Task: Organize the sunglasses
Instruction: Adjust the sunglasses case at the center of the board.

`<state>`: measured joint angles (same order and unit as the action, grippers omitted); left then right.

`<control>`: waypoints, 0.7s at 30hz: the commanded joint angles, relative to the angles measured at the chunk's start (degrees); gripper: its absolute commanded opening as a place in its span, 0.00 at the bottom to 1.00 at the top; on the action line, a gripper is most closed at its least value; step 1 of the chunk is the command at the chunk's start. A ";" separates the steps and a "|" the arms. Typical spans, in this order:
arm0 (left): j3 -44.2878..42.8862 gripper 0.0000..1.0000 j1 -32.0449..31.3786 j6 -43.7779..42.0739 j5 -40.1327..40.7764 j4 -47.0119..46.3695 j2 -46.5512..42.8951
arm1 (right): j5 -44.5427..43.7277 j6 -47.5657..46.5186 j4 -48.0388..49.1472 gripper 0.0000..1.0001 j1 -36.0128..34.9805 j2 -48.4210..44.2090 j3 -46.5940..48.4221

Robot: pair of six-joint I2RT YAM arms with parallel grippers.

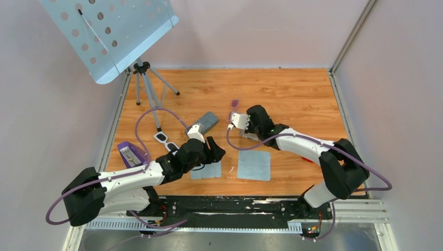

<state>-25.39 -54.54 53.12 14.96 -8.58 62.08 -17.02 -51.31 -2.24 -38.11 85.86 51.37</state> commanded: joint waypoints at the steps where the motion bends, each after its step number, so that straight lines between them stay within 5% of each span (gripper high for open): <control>1: 0.42 0.59 0.24 -0.65 3.66 1.15 -0.76 | -6.11 -12.49 18.30 0.00 -1.00 0.78 -4.50; 21: 1.49 0.59 0.36 -0.79 4.52 2.36 -2.96 | -12.35 -7.70 16.53 0.00 -3.29 9.97 -1.62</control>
<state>-24.03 -54.52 52.95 17.82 -6.70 60.31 -27.22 -60.71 15.35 -40.27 95.33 47.35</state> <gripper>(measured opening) 0.589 0.040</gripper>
